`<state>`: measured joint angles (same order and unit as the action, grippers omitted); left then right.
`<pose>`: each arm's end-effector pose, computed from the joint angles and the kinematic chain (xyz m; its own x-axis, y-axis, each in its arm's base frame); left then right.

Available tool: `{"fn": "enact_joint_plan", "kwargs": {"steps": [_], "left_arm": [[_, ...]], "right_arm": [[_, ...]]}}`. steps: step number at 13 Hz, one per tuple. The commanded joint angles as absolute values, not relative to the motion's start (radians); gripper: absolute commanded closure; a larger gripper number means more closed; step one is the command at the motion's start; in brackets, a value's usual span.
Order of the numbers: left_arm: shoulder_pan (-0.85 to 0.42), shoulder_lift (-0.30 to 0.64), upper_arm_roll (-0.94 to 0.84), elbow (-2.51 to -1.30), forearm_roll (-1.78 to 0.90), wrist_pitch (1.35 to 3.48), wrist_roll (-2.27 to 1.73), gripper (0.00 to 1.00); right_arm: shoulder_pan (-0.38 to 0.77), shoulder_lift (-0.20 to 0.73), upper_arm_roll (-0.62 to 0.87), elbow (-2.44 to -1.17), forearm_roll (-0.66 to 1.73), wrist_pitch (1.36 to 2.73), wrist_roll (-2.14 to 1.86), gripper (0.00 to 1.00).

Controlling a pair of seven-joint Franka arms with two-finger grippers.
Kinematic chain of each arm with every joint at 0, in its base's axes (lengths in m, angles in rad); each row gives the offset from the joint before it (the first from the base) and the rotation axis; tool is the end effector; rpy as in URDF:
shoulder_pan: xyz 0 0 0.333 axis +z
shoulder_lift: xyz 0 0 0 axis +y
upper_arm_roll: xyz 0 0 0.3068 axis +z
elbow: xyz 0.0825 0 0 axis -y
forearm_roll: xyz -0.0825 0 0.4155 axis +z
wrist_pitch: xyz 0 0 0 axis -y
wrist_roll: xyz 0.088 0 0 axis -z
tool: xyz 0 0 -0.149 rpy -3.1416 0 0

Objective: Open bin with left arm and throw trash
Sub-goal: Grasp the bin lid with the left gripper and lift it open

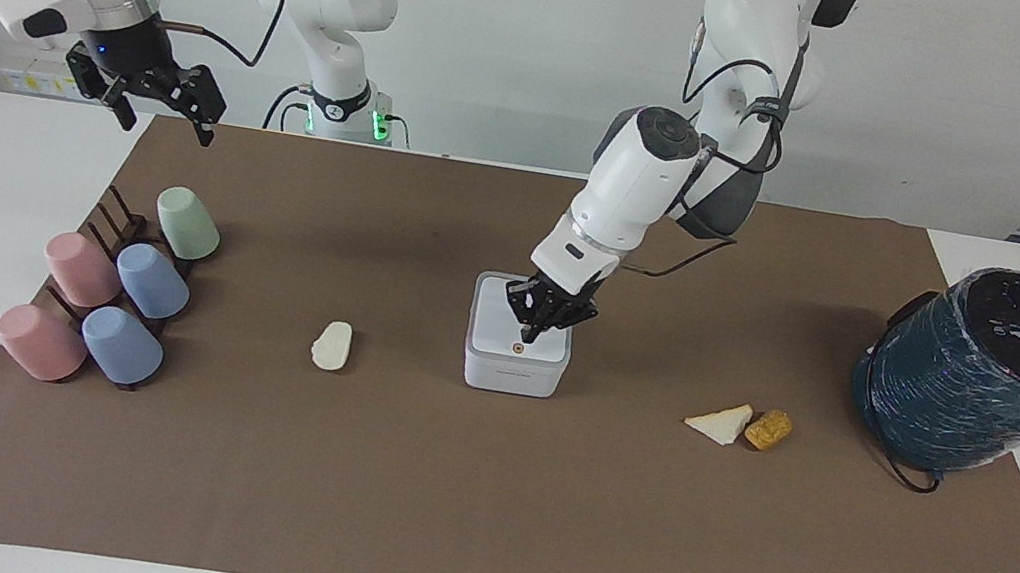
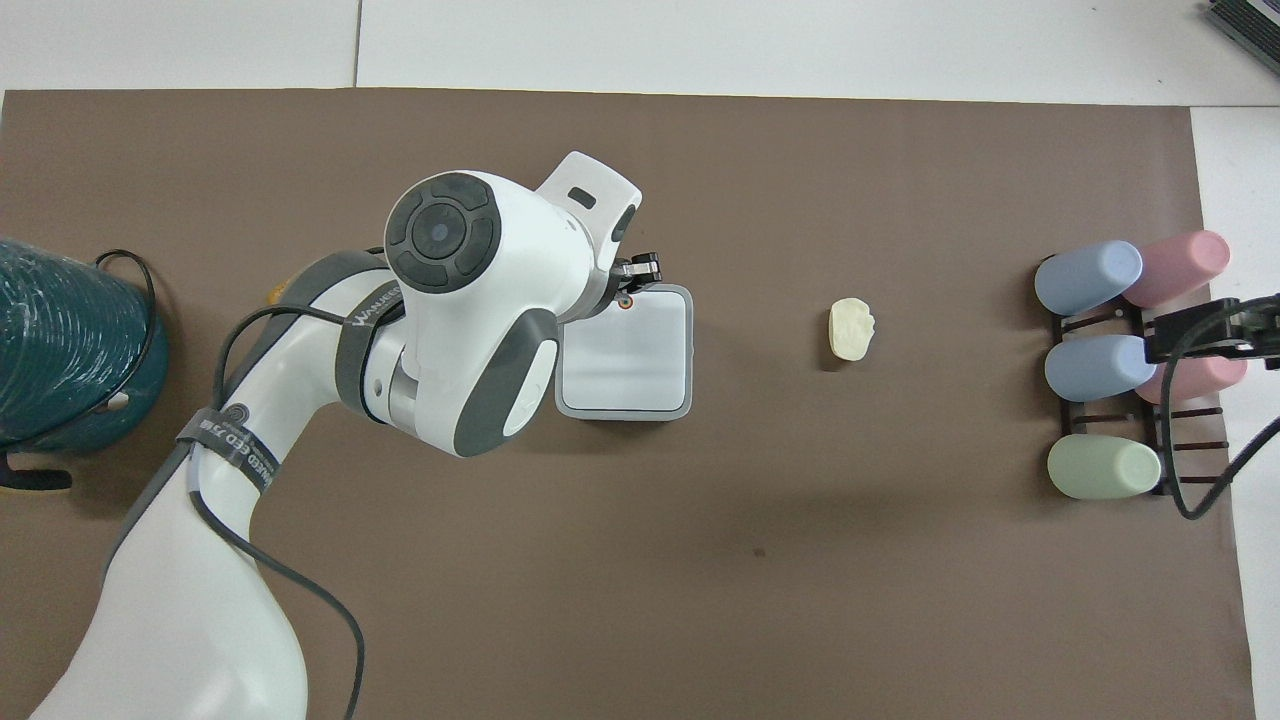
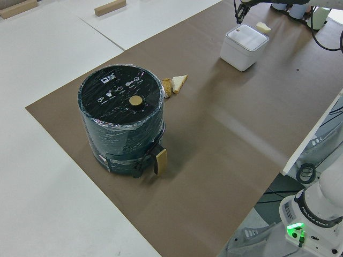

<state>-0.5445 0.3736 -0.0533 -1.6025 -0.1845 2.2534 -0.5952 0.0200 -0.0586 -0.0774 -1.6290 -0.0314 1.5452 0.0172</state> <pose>0.5984 -0.4164 0.3828 0.9868 0.1169 0.1118 0.0783 -0.9500 0.3024 0.5629 -0.0381 0.5756 0.9969 -0.0751 -0.0249 -0.0744 -0.9969 0.0273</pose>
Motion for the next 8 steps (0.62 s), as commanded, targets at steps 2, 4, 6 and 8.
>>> {"fn": "enact_joint_plan", "kwargs": {"steps": [2, 4, 6, 8], "left_arm": [[-0.561, 0.396, -0.037, -1.601, -0.195, 2.29, -0.603, 1.0], [-0.561, 0.396, -0.038, -1.611, -0.193, 2.292, -0.603, 1.0], [-0.571, 0.405, -0.037, -1.612, -0.193, 2.292, -0.604, 1.0], [-0.58, 0.411, -0.035, -1.643, -0.193, 2.313, -0.604, 1.0]], "right_arm": [[0.014, -0.08, -0.072, -1.652, -0.038, 1.546, 0.031, 0.0], [0.014, -0.08, -0.072, -1.652, -0.038, 1.548, 0.032, 0.0], [0.014, -0.081, -0.072, -1.652, -0.038, 1.548, 0.032, 0.0], [0.014, -0.08, -0.072, -1.652, -0.038, 1.548, 0.032, 0.0]]}}
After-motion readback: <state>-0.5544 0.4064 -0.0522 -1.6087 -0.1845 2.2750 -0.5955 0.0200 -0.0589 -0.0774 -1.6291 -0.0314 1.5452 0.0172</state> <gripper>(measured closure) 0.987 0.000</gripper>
